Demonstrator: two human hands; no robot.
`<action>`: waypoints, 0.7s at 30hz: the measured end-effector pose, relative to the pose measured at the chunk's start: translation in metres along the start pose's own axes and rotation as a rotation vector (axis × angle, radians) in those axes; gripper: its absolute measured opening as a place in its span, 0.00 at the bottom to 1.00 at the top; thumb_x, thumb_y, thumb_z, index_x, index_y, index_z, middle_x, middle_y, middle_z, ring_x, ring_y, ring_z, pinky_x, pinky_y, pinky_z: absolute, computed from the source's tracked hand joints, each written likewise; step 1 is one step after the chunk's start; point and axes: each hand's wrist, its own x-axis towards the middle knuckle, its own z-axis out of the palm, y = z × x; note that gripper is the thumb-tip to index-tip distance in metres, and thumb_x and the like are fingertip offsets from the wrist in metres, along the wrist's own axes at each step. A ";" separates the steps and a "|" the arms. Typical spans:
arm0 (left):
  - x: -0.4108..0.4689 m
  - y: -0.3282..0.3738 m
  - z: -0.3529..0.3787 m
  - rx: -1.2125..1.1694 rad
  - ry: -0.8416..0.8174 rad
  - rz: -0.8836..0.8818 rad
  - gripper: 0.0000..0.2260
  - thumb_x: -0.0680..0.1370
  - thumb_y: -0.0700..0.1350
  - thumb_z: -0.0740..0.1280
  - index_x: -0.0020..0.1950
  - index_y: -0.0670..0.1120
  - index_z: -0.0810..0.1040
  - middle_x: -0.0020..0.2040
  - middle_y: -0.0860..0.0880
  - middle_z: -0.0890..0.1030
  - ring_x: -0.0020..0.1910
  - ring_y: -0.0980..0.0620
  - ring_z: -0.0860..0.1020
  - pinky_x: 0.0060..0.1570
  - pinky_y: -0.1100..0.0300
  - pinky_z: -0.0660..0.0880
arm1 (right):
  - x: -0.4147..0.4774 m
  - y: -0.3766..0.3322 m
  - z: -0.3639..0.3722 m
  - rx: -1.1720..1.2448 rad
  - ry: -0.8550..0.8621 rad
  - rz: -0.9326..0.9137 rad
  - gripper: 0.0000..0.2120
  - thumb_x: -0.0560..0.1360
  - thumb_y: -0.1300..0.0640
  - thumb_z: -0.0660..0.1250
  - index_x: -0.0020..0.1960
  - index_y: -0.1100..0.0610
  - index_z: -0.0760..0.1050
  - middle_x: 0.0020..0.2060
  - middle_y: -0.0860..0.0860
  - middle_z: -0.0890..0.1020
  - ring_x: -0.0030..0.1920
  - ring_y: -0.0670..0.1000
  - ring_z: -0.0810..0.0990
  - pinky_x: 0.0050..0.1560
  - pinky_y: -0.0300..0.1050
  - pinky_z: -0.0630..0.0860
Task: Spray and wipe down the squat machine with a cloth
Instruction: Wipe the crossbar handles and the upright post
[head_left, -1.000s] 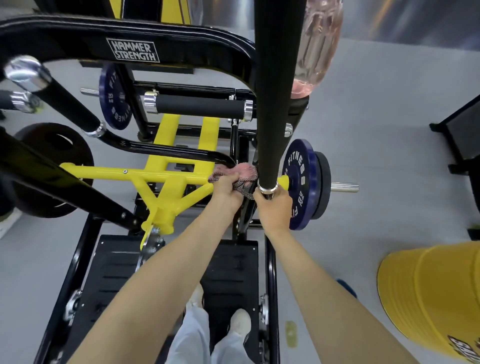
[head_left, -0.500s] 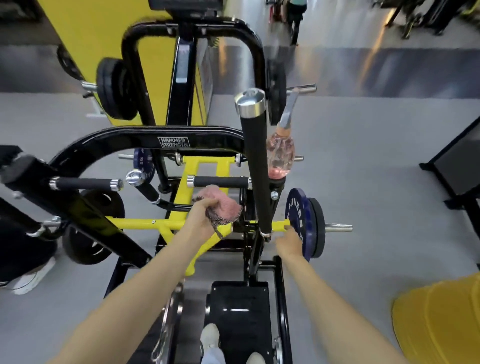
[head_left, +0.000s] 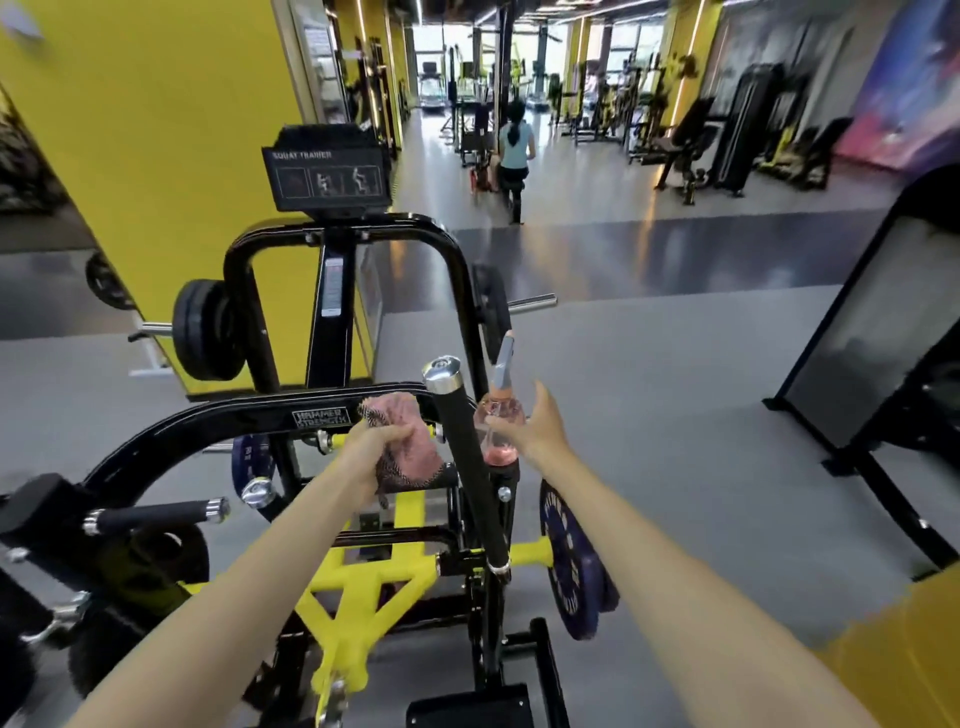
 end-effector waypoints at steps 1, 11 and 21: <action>0.003 0.003 0.000 0.011 0.005 0.008 0.14 0.74 0.32 0.67 0.60 0.37 0.76 0.52 0.38 0.82 0.48 0.41 0.81 0.54 0.45 0.77 | 0.003 -0.005 0.002 -0.004 0.001 -0.008 0.43 0.68 0.56 0.75 0.75 0.60 0.54 0.72 0.58 0.62 0.71 0.57 0.62 0.68 0.52 0.63; 0.030 0.020 0.016 0.220 -0.106 0.031 0.14 0.75 0.32 0.66 0.61 0.39 0.76 0.54 0.40 0.82 0.53 0.43 0.80 0.48 0.54 0.77 | 0.042 -0.009 0.021 0.140 0.005 -0.072 0.45 0.68 0.54 0.76 0.76 0.49 0.53 0.73 0.51 0.62 0.70 0.54 0.67 0.68 0.59 0.68; 0.059 0.025 0.037 0.278 -0.154 0.056 0.08 0.79 0.37 0.65 0.57 0.40 0.76 0.42 0.50 0.77 0.38 0.58 0.74 0.21 0.76 0.68 | 0.069 0.009 0.045 0.134 0.177 -0.086 0.26 0.67 0.53 0.76 0.59 0.46 0.67 0.52 0.48 0.76 0.52 0.48 0.76 0.56 0.49 0.77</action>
